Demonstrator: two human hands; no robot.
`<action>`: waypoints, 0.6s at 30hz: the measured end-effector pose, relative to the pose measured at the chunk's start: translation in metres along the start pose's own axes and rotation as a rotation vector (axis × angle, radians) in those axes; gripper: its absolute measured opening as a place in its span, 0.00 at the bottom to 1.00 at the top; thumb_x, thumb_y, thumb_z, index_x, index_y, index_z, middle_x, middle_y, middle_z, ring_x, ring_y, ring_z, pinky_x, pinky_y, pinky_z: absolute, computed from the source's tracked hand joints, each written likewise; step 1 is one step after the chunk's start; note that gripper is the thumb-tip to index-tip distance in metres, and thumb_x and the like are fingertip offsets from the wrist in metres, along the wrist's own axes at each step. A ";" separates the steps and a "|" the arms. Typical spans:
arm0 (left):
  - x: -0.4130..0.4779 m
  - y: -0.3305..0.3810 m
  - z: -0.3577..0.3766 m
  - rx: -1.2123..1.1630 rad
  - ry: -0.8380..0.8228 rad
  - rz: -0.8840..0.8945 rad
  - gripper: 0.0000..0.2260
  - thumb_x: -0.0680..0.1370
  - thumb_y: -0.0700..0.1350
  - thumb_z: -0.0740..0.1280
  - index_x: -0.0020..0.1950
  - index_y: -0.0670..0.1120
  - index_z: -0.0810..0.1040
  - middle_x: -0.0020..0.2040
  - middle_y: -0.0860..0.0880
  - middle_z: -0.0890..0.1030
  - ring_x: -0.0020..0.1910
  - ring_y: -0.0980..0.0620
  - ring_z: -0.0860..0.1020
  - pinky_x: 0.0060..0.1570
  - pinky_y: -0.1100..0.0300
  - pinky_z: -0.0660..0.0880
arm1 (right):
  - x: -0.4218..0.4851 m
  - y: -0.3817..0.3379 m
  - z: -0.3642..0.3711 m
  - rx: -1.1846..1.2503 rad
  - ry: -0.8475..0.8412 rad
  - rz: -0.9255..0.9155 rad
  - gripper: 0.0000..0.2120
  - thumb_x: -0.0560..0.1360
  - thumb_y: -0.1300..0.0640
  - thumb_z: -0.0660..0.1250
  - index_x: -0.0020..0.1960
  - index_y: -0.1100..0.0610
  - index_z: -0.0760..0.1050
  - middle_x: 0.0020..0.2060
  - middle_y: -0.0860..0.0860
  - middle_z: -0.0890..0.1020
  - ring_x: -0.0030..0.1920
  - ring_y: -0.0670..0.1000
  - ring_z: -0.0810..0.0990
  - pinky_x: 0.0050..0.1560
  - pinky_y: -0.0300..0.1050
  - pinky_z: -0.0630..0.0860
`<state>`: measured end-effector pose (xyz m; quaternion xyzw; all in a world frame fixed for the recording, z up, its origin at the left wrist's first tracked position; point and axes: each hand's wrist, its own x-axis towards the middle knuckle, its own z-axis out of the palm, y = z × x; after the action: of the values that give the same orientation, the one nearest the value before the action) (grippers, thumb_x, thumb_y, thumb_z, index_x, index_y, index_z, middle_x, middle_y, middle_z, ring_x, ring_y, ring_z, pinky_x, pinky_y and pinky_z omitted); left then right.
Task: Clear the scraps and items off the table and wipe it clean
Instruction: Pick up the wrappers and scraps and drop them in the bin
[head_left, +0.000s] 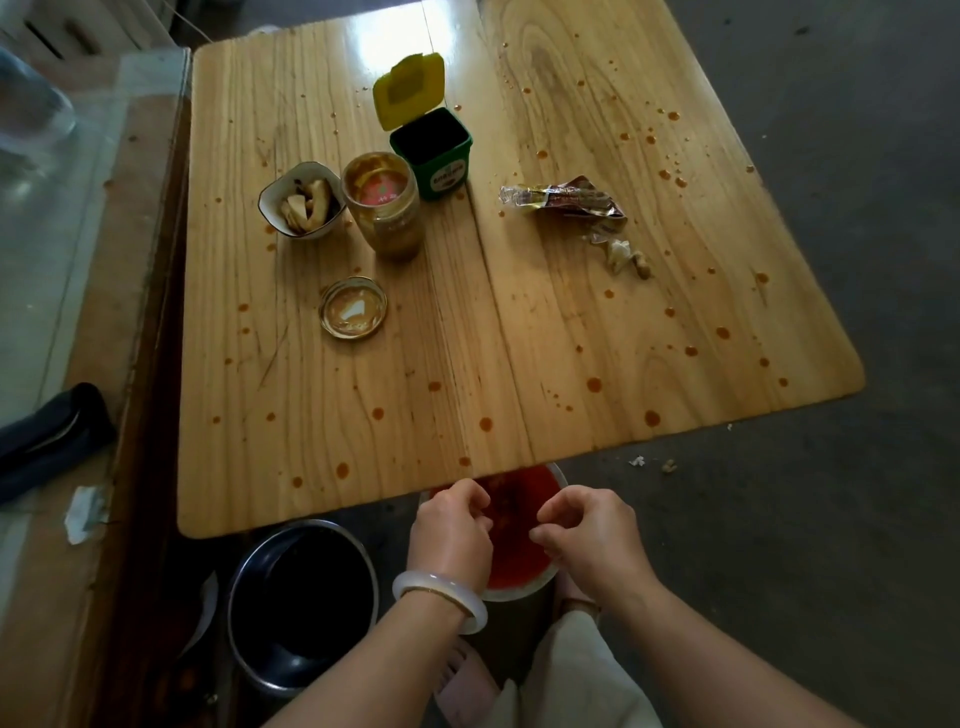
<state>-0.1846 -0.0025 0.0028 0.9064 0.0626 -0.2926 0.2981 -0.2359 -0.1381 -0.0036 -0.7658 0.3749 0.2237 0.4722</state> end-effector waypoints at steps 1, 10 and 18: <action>0.000 0.002 0.000 -0.005 0.011 0.017 0.08 0.76 0.42 0.65 0.43 0.56 0.74 0.42 0.54 0.78 0.43 0.55 0.78 0.45 0.53 0.79 | 0.001 0.000 -0.001 -0.004 0.004 -0.007 0.08 0.71 0.56 0.76 0.40 0.46 0.78 0.39 0.46 0.82 0.44 0.45 0.81 0.48 0.51 0.82; 0.026 0.039 -0.004 0.017 0.155 0.209 0.09 0.77 0.38 0.62 0.49 0.52 0.76 0.47 0.56 0.76 0.45 0.60 0.75 0.46 0.62 0.76 | 0.024 -0.024 -0.032 0.211 0.105 -0.211 0.09 0.77 0.61 0.70 0.45 0.46 0.81 0.39 0.45 0.83 0.40 0.40 0.83 0.45 0.42 0.83; 0.084 0.102 -0.010 0.287 0.177 0.358 0.15 0.75 0.43 0.67 0.60 0.55 0.73 0.62 0.57 0.68 0.62 0.58 0.66 0.58 0.64 0.67 | 0.091 -0.061 -0.093 0.145 0.279 -0.309 0.07 0.77 0.56 0.70 0.54 0.50 0.79 0.49 0.46 0.79 0.47 0.43 0.79 0.45 0.38 0.80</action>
<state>-0.0811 -0.0851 0.0125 0.9582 -0.1155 -0.1603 0.2067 -0.1327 -0.2376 0.0090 -0.8016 0.3301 0.0128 0.4982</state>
